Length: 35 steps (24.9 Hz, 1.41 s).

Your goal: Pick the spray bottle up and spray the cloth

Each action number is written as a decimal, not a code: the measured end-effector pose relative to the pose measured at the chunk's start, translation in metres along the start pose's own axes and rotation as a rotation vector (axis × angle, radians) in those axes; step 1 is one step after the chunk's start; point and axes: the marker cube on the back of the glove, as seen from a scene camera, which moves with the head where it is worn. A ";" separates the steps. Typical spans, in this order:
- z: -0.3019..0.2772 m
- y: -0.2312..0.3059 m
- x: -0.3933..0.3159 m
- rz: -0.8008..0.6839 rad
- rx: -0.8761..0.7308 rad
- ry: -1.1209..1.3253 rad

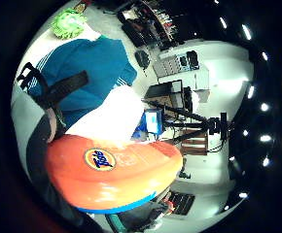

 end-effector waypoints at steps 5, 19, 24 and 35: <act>0.002 0.000 -0.004 -0.030 -0.001 0.029; -0.015 0.004 0.018 0.065 0.101 -0.102; -0.031 0.009 0.047 0.239 0.216 -0.409; -0.044 0.028 0.087 0.502 0.447 -1.093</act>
